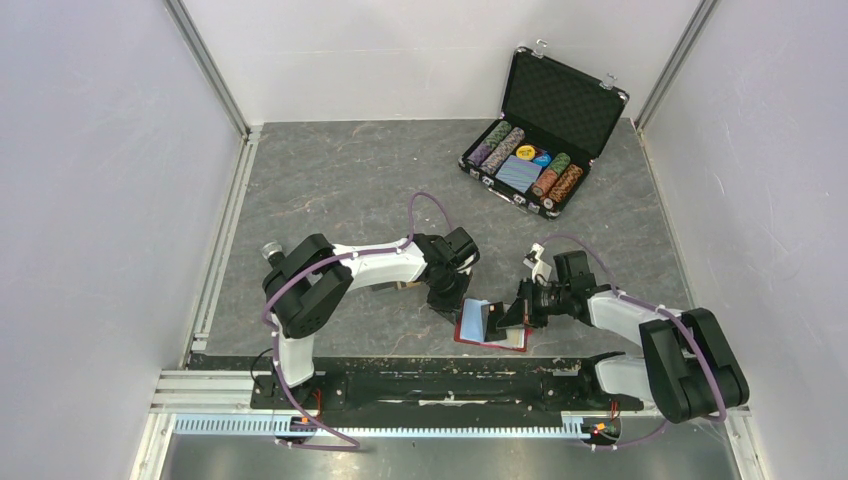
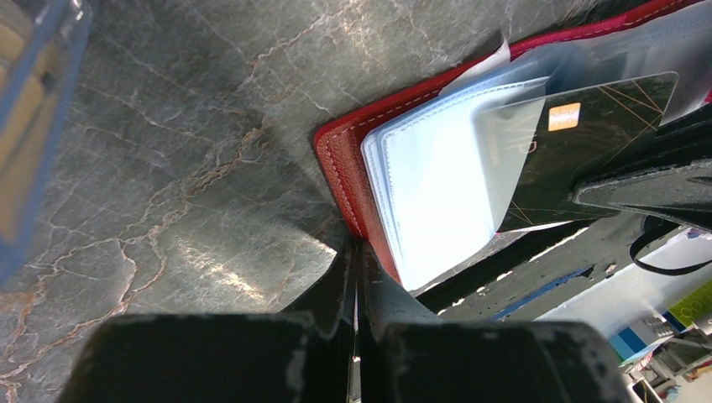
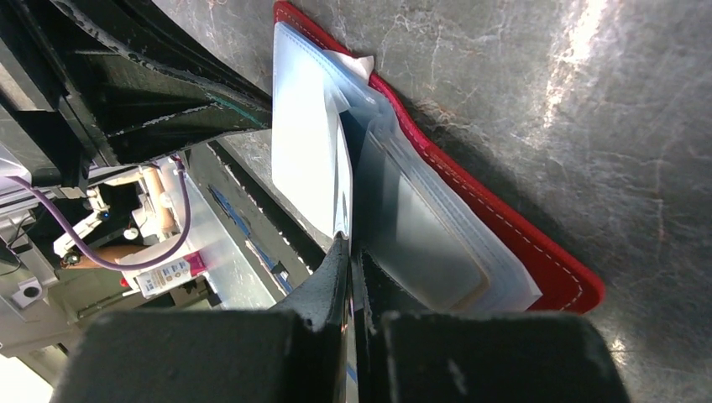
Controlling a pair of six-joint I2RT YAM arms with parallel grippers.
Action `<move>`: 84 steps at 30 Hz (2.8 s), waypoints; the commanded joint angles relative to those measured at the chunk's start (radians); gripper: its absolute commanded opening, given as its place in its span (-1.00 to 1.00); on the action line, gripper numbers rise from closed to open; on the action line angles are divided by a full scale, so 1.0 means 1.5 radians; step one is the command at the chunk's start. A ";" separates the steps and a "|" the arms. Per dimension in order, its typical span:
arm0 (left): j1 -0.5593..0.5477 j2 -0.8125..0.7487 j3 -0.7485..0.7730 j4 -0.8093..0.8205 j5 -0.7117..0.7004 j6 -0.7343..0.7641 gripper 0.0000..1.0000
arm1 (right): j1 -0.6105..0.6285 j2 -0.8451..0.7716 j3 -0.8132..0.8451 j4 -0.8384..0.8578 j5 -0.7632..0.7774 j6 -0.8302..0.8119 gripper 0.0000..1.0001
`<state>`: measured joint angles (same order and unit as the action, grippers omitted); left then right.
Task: Put the credit cards into the card holder
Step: Insert the credit card into the card holder.
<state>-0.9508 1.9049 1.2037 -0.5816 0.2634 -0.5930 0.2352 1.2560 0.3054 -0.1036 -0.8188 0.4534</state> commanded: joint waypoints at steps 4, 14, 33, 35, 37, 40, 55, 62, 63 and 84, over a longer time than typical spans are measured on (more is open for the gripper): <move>-0.013 0.031 0.002 0.001 -0.005 0.024 -0.96 | 0.002 0.015 -0.020 0.083 0.034 -0.005 -1.00; -0.014 0.037 0.001 -0.002 -0.005 0.021 -0.96 | 0.001 -0.007 -0.037 0.104 0.086 0.046 -1.00; -0.013 0.042 0.007 -0.009 -0.008 0.021 -0.96 | 0.007 -0.052 -0.095 0.221 0.106 0.185 -1.00; -0.013 0.043 0.008 -0.010 -0.007 0.022 -0.96 | 0.012 -0.043 -0.101 0.233 0.102 0.194 -1.00; -0.014 0.043 0.009 -0.010 -0.007 0.022 -0.95 | 0.020 -0.041 -0.108 0.249 0.098 0.208 -1.00; -0.013 0.043 0.009 -0.010 -0.006 0.020 -0.96 | 0.038 -0.030 -0.109 0.261 0.096 0.218 -1.00; -0.013 0.032 0.005 -0.018 -0.026 0.012 -0.95 | 0.104 -0.008 0.000 0.137 0.155 0.146 -0.28; -0.014 0.037 0.012 -0.020 -0.023 0.013 -0.95 | 0.107 -0.040 0.043 0.024 0.177 0.088 0.20; -0.014 0.038 0.013 -0.020 -0.022 0.012 -0.96 | 0.107 -0.040 0.043 0.022 0.175 0.085 0.22; -0.014 0.012 0.027 -0.027 -0.041 0.013 -0.92 | 0.166 0.016 0.079 0.088 0.125 0.115 -0.84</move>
<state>-0.9554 1.9240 1.2335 -0.6292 0.2615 -0.5934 0.4641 1.3048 0.3702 0.0193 -0.6121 0.6415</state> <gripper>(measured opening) 0.027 0.080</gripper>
